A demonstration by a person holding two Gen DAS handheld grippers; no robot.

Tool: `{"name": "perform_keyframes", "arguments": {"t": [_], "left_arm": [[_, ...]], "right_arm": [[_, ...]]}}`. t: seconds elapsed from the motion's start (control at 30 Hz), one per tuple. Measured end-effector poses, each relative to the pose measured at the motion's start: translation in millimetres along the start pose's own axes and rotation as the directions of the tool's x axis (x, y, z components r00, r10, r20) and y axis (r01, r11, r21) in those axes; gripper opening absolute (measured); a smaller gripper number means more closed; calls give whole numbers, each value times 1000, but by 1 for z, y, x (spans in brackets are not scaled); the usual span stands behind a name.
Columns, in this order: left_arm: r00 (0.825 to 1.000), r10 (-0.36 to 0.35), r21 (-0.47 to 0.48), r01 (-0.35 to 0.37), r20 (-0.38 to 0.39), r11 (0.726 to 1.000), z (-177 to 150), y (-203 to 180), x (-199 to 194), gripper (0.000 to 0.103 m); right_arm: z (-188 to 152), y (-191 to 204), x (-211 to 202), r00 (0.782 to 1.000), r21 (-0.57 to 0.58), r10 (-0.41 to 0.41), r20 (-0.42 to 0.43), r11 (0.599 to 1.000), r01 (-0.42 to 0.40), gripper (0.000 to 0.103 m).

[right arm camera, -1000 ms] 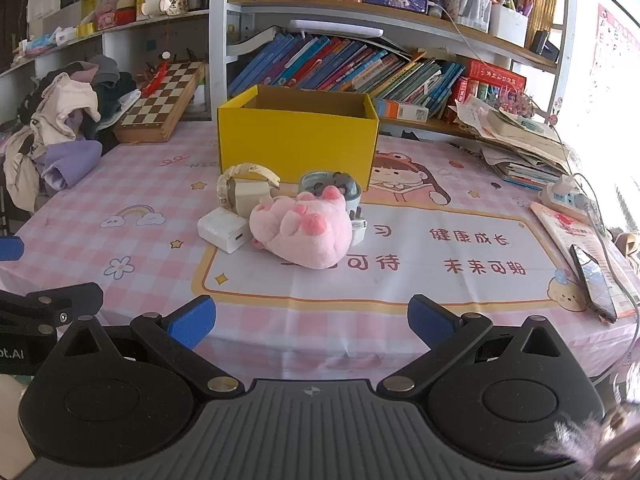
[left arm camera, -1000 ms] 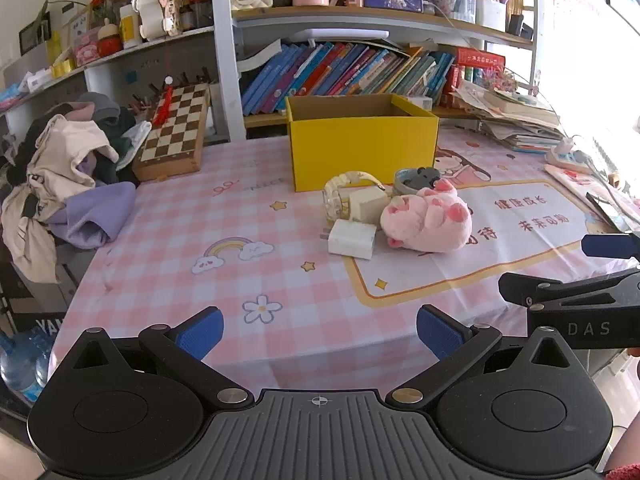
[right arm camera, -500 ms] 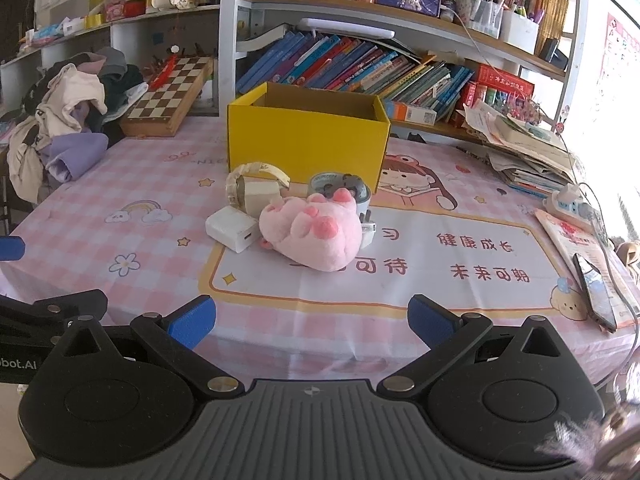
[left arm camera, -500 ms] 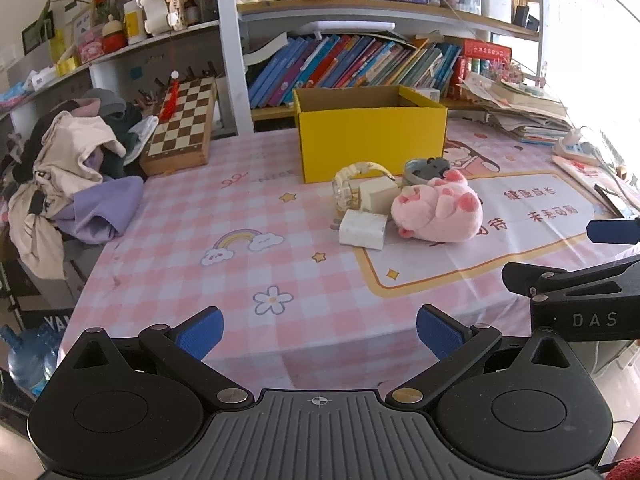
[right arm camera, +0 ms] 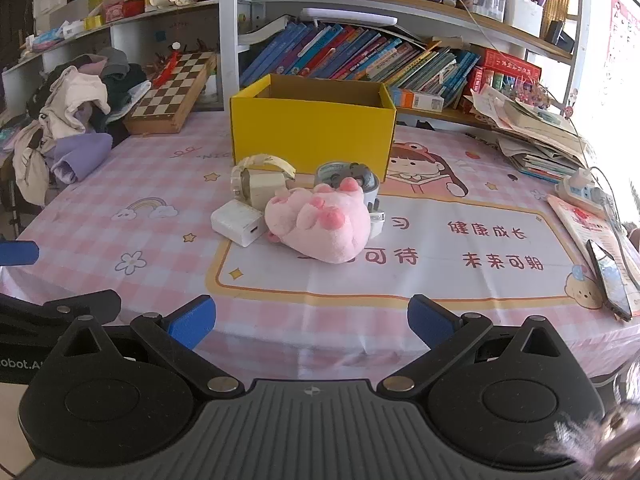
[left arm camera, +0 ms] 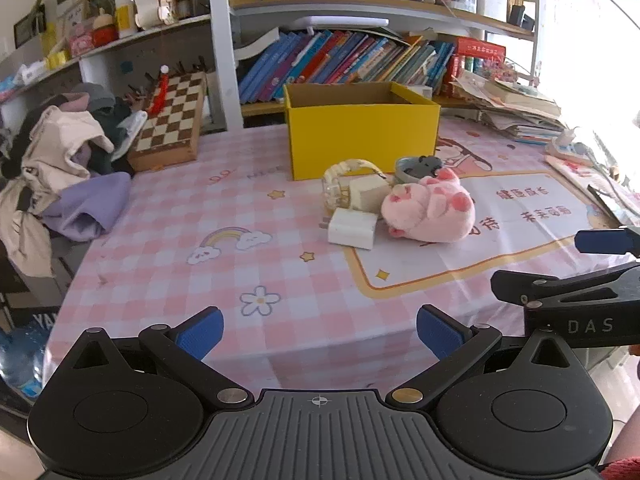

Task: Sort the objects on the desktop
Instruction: 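Move right tool toward pink plush pig while left tool approaches white charger block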

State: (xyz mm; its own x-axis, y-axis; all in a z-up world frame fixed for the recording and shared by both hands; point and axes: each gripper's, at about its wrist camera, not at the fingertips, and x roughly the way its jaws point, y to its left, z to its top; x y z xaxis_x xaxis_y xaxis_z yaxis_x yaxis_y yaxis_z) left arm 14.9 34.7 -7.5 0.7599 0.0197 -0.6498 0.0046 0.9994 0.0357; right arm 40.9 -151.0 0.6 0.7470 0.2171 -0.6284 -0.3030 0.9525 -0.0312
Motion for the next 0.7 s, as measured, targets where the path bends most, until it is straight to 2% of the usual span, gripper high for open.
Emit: {"name": "perform_keyframes", "arguments": {"t": [0.13, 0.47, 0.7], "left_arm": [[1000, -10, -1, 10, -3, 1000, 1, 0, 3, 103], [999, 26, -19, -26, -19, 999, 8, 5, 15, 103], [999, -4, -35, 3, -42, 999, 14, 6, 27, 103]], "right_arm": [[3, -2, 3, 1000, 9, -3, 4, 1000, 3, 103], [14, -7, 17, 1000, 19, 6, 9, 1000, -7, 103], [18, -12, 28, 1000, 21, 9, -11, 1000, -8, 103]]}}
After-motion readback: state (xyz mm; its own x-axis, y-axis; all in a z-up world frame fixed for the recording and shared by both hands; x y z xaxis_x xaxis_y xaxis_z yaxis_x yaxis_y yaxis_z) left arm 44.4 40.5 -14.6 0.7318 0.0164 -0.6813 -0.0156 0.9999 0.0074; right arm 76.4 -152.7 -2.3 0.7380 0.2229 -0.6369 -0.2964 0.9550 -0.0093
